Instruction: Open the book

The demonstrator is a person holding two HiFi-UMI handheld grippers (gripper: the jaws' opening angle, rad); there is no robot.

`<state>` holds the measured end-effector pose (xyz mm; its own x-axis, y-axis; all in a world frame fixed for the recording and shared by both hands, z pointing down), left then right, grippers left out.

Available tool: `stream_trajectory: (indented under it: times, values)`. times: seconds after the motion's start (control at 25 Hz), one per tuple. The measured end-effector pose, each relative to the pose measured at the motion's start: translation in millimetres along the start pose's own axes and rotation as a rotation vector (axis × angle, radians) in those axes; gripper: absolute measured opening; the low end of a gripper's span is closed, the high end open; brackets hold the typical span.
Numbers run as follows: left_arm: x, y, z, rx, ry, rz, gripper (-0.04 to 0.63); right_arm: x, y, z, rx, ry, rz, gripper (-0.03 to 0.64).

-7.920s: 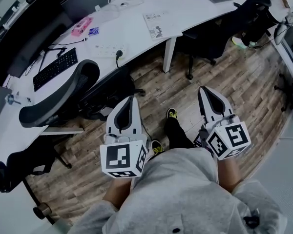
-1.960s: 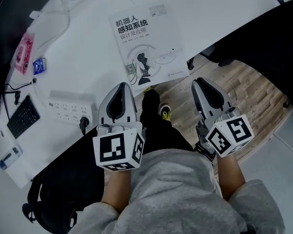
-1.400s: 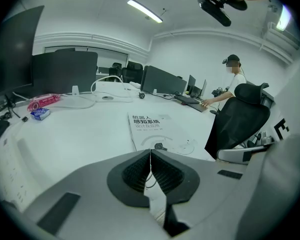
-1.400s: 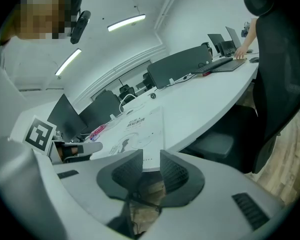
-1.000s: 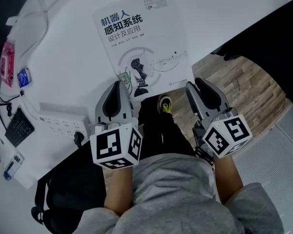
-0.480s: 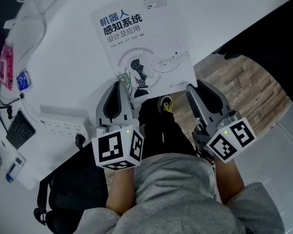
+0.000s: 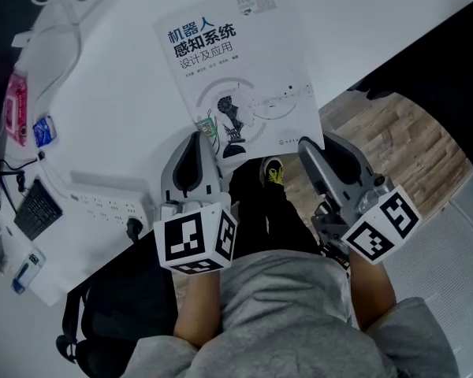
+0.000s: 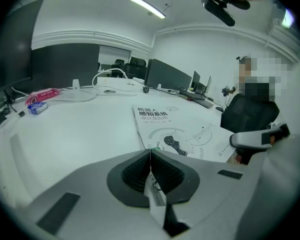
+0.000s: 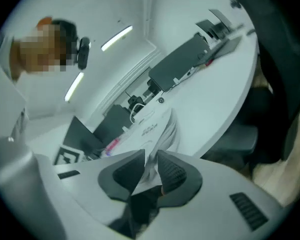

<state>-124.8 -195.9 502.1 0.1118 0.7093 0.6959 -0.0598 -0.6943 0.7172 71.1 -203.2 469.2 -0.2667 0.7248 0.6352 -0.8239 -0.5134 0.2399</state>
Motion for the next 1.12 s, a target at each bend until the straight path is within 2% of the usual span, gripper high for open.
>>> stream_trajectory:
  times: [0.08,0.12,0.2,0.32,0.4,0.48,0.52,0.6,0.64,0.72,0.8,0.84,0.96,1.04,1.08,1.12]
  values:
    - [1,0,1,0.008,0.008,0.001,0.011,1,1,-5,0.103,-0.175,-0.017,0.087]
    - [2,0,1,0.012,0.014,0.000,0.011,1,1,-6,0.131,-0.216,-0.005,0.087]
    - [3,0,2,0.026,0.030,-0.001,0.011,1,-2,-6,0.157,-0.226,0.024,0.087]
    - [2,0,3,0.049,0.033,-0.010,0.011,1,-2,-5,0.169,-0.260,0.012,0.089]
    - [2,0,3,0.049,0.036,-0.010,0.011,4,-1,1,0.166,-0.205,0.009,0.089]
    - [2,0,3,0.048,0.040,-0.010,0.011,7,-4,12,0.209,-0.164,0.007,0.089]
    - [2,-1,3,0.049,0.042,-0.010,0.011,7,-5,13,0.253,-0.202,0.000,0.089]
    - [2,-1,4,0.049,0.046,-0.009,0.011,5,-5,8,0.342,-0.348,-0.023,0.089]
    - [2,-1,4,0.048,0.047,-0.008,0.011,3,-3,4,0.362,-0.401,-0.025,0.089]
    - [2,-1,5,0.049,0.043,-0.009,0.011,0,-1,-3,0.344,-0.420,-0.003,0.089]
    - [2,0,5,0.051,0.035,-0.011,0.011,-1,-2,-2,0.285,-0.350,0.027,0.089]
    - [2,0,5,0.051,0.033,-0.010,0.011,0,-3,3,0.251,-0.268,0.046,0.089]
    - [2,0,4,0.051,0.035,-0.007,0.011,11,-3,22,0.094,0.113,0.107,0.089]
    - [3,0,4,0.053,0.037,-0.004,0.011,11,2,25,-0.034,0.301,0.165,0.089]
    - [3,0,4,0.054,0.039,-0.005,0.011,9,5,25,-0.054,0.329,0.183,0.087]
    - [3,0,4,0.056,0.040,-0.006,0.011,8,8,25,-0.039,0.314,0.183,0.085]
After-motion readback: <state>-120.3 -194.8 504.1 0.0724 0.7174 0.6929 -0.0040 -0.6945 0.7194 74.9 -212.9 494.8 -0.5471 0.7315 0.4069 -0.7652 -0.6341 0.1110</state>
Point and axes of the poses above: the fingertips, and each gripper's own axes: y forward along the fingers, z to its right, x out of its underside, the point moved 4 cm from there along -y, backward along the fingers, and after that the axes turned 14 degrees about -x, right-handed, at the moved point
